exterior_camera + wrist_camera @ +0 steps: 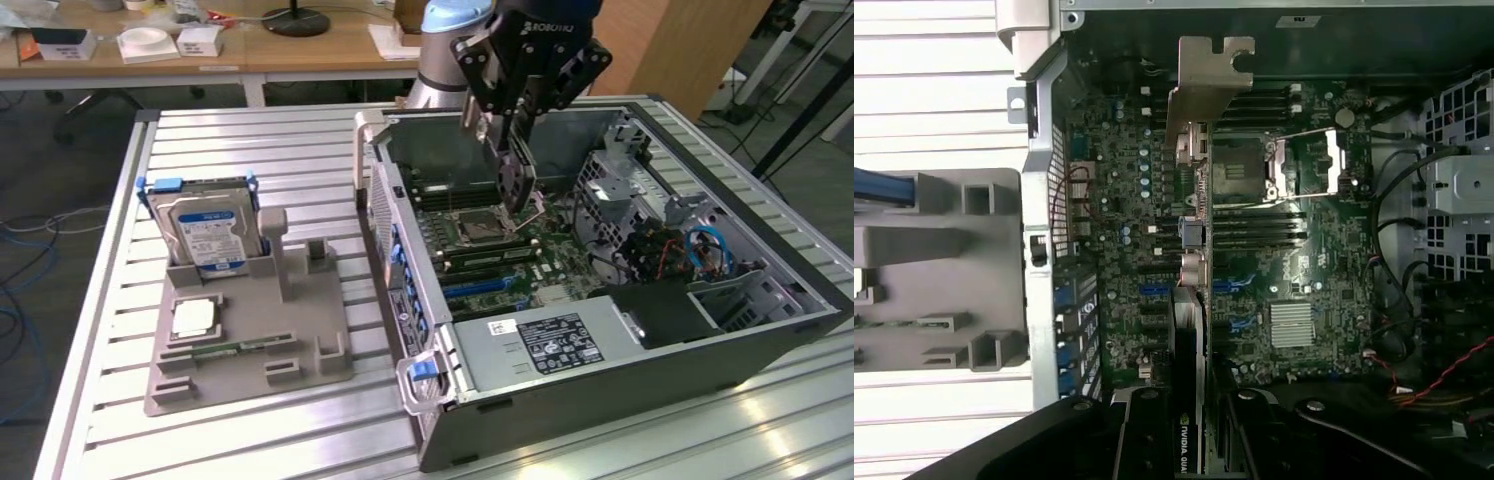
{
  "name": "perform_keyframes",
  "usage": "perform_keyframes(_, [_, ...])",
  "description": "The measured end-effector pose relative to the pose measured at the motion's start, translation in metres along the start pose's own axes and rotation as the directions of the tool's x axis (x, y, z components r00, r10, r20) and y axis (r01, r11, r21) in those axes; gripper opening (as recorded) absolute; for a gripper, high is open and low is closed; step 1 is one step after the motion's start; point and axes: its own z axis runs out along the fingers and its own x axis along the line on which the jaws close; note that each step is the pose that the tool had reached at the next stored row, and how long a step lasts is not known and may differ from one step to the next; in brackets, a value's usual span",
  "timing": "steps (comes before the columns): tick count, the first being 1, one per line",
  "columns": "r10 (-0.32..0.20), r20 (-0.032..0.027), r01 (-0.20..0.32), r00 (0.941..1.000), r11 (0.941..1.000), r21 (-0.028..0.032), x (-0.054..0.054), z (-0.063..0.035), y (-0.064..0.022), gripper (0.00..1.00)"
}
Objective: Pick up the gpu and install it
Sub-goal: 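Pick up the gpu and move the gpu toward the slot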
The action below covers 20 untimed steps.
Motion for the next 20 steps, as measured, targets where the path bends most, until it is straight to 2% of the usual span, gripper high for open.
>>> perform_keyframes(20, [-0.002, -0.0001, 0.002, 1.0000, 1.0000, -0.0001, -0.039, 0.0013, 0.0027, 0.26])
